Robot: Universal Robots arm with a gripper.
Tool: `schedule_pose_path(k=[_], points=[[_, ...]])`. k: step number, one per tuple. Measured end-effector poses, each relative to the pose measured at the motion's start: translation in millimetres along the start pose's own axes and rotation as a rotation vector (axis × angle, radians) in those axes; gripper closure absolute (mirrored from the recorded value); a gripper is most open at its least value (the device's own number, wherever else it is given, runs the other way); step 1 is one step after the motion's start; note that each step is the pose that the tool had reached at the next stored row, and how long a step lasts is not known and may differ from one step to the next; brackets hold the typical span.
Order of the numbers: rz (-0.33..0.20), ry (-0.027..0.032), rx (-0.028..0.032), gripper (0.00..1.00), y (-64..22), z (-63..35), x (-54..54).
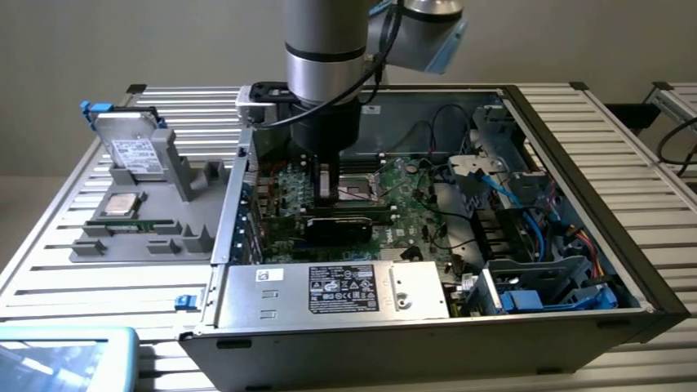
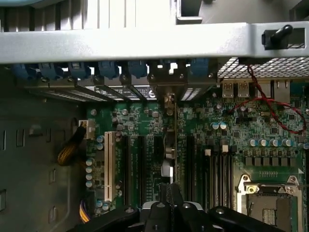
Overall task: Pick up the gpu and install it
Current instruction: 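Press down on the gpu until it lock into place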
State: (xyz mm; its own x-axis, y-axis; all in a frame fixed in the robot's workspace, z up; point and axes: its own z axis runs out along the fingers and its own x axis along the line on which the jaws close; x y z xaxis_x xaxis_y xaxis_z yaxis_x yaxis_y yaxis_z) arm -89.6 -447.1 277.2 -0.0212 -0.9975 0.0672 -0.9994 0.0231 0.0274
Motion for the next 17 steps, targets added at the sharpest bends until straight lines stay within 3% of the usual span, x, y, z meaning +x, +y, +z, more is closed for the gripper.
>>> schedule_pose_path(k=[11, 13, 17], points=[[0.000, 0.0012, -0.0009, 0.88, -1.9, 14.5, -6.2], [0.000, -0.0022, -0.0001, 0.88, -1.8, 8.4, -6.2], [0.000, -0.0001, -0.0027, 0.88, -1.2, -10.3, -4.6]])
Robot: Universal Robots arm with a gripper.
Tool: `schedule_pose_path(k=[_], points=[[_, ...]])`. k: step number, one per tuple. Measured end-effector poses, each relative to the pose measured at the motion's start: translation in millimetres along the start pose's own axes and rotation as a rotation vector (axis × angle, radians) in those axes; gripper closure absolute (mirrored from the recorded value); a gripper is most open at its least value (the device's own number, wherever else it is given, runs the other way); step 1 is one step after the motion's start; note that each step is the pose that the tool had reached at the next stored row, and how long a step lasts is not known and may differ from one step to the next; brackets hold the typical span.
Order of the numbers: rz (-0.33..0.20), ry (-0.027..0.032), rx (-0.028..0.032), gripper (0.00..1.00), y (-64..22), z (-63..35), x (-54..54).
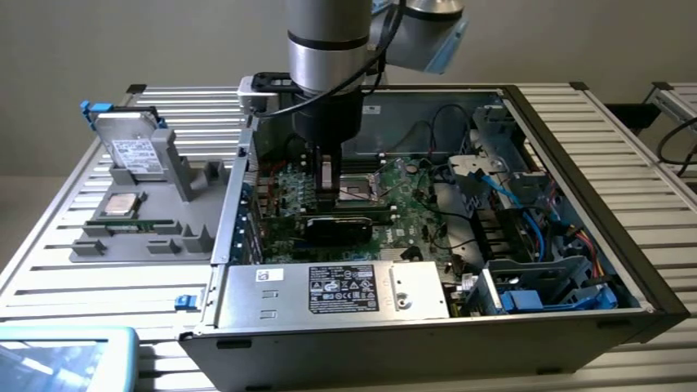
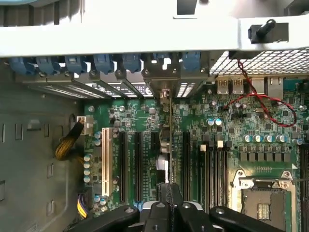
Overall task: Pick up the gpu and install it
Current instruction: 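Press down on the gpu until it lock into place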
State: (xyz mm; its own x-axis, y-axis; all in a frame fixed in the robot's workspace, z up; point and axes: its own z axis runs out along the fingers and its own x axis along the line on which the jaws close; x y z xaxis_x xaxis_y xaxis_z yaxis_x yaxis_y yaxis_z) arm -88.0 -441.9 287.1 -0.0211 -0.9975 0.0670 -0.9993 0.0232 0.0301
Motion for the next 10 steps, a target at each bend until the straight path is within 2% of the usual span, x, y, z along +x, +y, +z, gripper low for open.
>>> schedule_pose_path(k=[3, 10], points=[[0.000, -0.0008, -0.0003, 0.88, 0.4, -11.3, 0.8], [0.000, -0.0016, -0.0002, 0.88, 1.1, -11.7, 0.8]])
